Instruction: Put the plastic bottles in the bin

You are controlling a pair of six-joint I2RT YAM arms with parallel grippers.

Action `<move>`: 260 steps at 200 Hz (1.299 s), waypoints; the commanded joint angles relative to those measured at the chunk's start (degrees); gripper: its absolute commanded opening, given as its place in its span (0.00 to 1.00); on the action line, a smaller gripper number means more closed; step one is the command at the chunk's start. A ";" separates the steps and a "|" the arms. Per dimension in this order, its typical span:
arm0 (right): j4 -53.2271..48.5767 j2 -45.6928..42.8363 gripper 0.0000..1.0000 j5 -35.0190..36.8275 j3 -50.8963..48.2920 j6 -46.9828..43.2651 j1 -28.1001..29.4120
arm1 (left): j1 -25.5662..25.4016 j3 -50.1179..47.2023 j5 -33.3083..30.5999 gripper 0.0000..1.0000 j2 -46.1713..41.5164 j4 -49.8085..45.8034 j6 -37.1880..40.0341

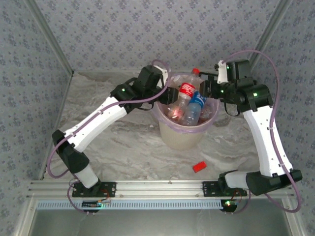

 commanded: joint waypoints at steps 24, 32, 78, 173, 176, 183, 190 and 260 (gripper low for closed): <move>-4.40 -4.88 0.64 0.81 -4.97 8.85 3.51 | 0.35 0.93 0.84 0.50 -1.54 0.79 0.71; -3.91 -5.02 0.66 0.64 -5.92 9.98 4.24 | 0.40 0.63 0.96 0.50 -1.62 1.38 0.52; -2.47 -0.95 0.76 1.78 -8.70 13.55 8.26 | 0.35 -0.08 5.00 0.47 -0.75 4.25 -1.61; -0.62 0.00 0.47 1.89 -7.65 13.67 7.92 | 0.40 -1.80 7.11 0.40 0.21 5.76 -3.00; -0.96 -0.10 0.46 1.95 -7.05 13.43 7.84 | 0.35 -1.77 7.20 0.40 0.30 5.74 -3.02; -1.83 -0.36 0.46 2.17 -5.53 12.93 7.46 | 0.35 -1.49 7.50 0.40 0.52 5.85 -3.11; -2.64 -0.60 0.46 2.51 -3.87 12.38 7.31 | 0.26 -1.27 7.85 0.40 0.73 5.94 -3.19; -8.45 -0.13 0.49 3.91 5.90 9.77 6.40 | -1.20 2.51 8.21 0.39 4.53 4.27 -4.58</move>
